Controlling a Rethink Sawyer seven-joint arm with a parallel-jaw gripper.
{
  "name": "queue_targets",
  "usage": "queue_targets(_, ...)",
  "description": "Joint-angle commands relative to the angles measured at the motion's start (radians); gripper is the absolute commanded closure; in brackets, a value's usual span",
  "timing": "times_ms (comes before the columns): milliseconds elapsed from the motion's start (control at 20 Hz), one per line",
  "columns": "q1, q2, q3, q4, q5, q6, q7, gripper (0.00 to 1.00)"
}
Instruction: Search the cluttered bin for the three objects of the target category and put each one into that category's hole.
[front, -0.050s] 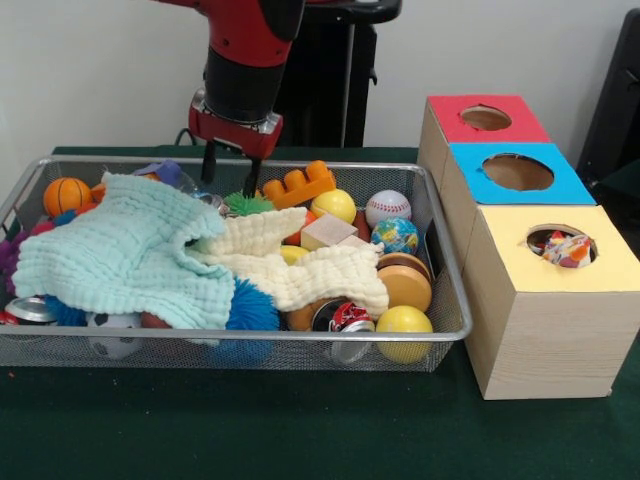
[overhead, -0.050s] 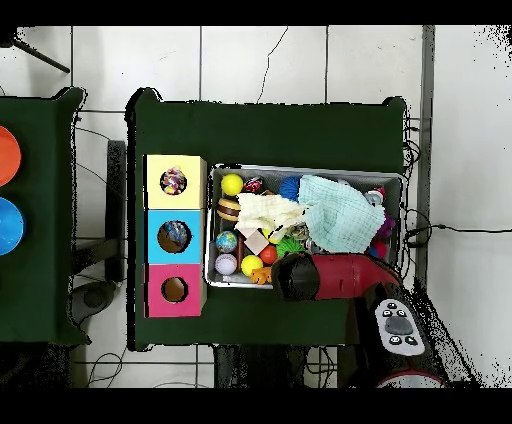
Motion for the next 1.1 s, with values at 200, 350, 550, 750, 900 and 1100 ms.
queue_targets(200, 0.038, 0.081, -0.037, -0.094, -0.007, 0.053, 0.078, 0.00)
queue_targets(350, 0.060, 0.094, -0.071, -0.113, -0.024, 0.024, 0.092, 0.00)
queue_targets(550, 0.066, 0.096, -0.093, -0.128, -0.026, 0.021, 0.079, 0.00)
queue_targets(750, 0.074, 0.102, -0.111, -0.140, -0.021, 0.022, 0.074, 0.00)
queue_targets(900, 0.081, 0.105, -0.126, -0.149, -0.021, 0.021, 0.073, 0.00)
queue_targets(1100, 0.084, 0.097, -0.139, -0.155, -0.020, 0.011, 0.070, 0.00)
